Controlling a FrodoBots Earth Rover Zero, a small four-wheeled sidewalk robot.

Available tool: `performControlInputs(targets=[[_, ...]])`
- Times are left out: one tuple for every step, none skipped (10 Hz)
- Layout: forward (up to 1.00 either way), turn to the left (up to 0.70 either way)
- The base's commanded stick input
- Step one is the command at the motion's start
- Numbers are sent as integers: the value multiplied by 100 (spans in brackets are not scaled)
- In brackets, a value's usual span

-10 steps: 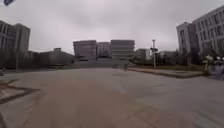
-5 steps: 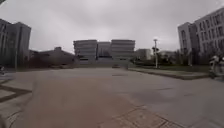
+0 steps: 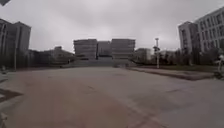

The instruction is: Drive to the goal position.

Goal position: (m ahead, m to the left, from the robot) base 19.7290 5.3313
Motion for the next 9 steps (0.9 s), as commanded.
performControlInputs(targets=[[70, 0], [70, 0], [70, 0], [70, 0], [70, 0], [70, 0], [70, 0], [70, 0], [70, 0]])
